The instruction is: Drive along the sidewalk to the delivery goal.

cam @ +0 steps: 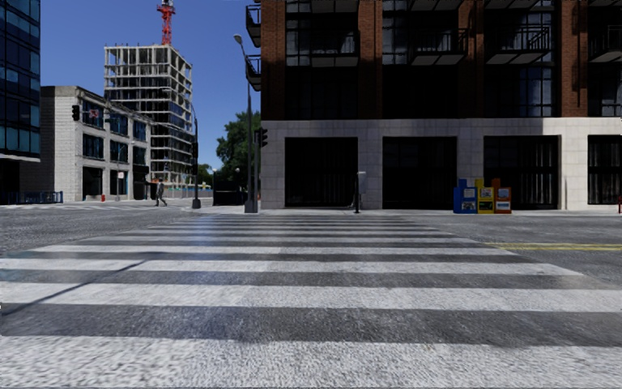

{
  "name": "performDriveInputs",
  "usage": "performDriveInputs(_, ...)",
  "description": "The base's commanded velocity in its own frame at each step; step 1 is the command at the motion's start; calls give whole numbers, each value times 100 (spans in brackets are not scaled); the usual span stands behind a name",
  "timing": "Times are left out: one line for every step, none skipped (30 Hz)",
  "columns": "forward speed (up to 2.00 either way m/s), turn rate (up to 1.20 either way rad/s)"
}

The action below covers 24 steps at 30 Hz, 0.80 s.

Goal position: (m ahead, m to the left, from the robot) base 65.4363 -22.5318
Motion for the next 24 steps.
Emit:
performDriveInputs(182,54)
performDriveInputs(182,49)
performDriveInputs(182,49)
performDriveInputs(182,26)
performDriveInputs(182,12)
performDriveInputs(182,2)
performDriveInputs(182,2)
performDriveInputs(183,0)
performDriveInputs(184,0)
performDriveInputs(184,0)
performDriveInputs(184,0)
performDriveInputs(184,0)
performDriveInputs(184,0)
performDriveInputs(184,0)
performDriveInputs(184,0)
performDriveInputs(184,0)
performDriveInputs(184,0)
performDriveInputs(184,0)
performDriveInputs(184,0)
performDriveInputs(184,0)
performDriveInputs(184,0)
performDriveInputs(184,0)
performDriveInputs(184,0)
performDriveInputs(187,0)
